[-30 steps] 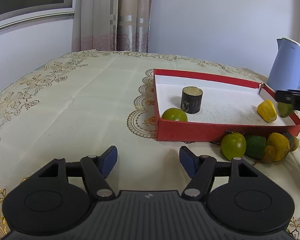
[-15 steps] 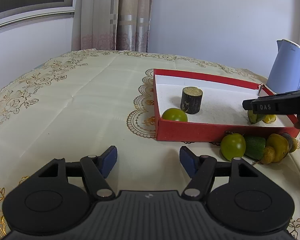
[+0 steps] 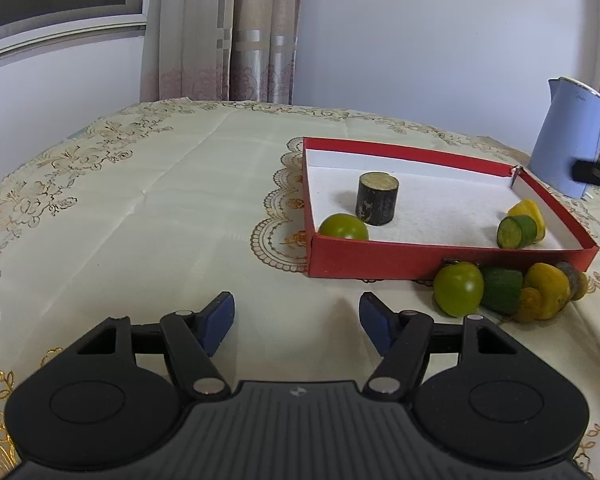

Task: Organize fruits
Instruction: 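Lower the green cucumber piece into the red tray and open the right tool, then grasp the green tomato beside the tray with the left tool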

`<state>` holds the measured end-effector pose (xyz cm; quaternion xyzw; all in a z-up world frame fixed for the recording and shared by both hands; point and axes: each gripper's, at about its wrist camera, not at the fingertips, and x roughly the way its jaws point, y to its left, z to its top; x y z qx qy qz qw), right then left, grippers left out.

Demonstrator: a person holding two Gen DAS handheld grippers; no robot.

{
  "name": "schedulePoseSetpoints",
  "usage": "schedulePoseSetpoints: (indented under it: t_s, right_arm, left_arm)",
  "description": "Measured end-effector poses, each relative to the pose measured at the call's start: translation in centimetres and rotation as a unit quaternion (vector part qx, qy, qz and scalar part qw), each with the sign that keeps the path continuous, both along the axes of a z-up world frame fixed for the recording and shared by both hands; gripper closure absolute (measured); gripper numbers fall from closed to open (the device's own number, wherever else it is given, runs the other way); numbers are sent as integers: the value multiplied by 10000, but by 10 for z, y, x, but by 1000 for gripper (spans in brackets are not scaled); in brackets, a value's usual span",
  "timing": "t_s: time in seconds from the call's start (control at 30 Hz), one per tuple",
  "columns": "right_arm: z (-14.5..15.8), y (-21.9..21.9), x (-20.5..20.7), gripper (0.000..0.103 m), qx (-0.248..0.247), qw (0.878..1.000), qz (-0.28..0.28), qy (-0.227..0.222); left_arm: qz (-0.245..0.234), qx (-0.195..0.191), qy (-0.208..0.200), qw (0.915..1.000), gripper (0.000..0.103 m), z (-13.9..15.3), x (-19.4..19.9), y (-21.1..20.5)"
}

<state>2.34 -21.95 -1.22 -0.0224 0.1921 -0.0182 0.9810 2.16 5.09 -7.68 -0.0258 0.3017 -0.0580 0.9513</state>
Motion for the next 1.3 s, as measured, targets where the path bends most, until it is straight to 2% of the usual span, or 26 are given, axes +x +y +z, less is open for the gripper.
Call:
schedulePoseSetpoints:
  t_s: [0.2, 0.27, 0.43, 0.97, 1.07, 1.17, 1.3]
  right_arm:
    - [-16, -32, -60, 27, -47, 9972, -648, -357]
    - [-27, -39, -66, 26, -143, 9956, -864, -321]
    - [-53, -60, -66, 26, 319, 9931, -1128, -84]
    - [-54, -58, -72, 26, 338, 9937, -1052, -184]
    - [-54, -58, -71, 26, 348, 9937, -1045, -185]
    - [-54, -58, -71, 25, 356, 9936, -1052, -196]
    - [-54, -59, -71, 25, 368, 9935, -1054, -206]
  left_arm:
    - [-169, 51, -80, 9998, 34, 7, -11, -11]
    - [-228, 95, -139, 9996, 34, 10, -14, -17]
    - [-379, 353, -255, 9983, 34, 15, -16, -34]
    - [-711, 732, -375, 9941, 34, 16, -9, -67]
    - [-811, 542, -333, 9947, 34, 21, -14, -67]
    - [-862, 692, -474, 9927, 34, 22, -19, -75]
    - [-753, 688, -394, 9940, 34, 19, -13, -75]
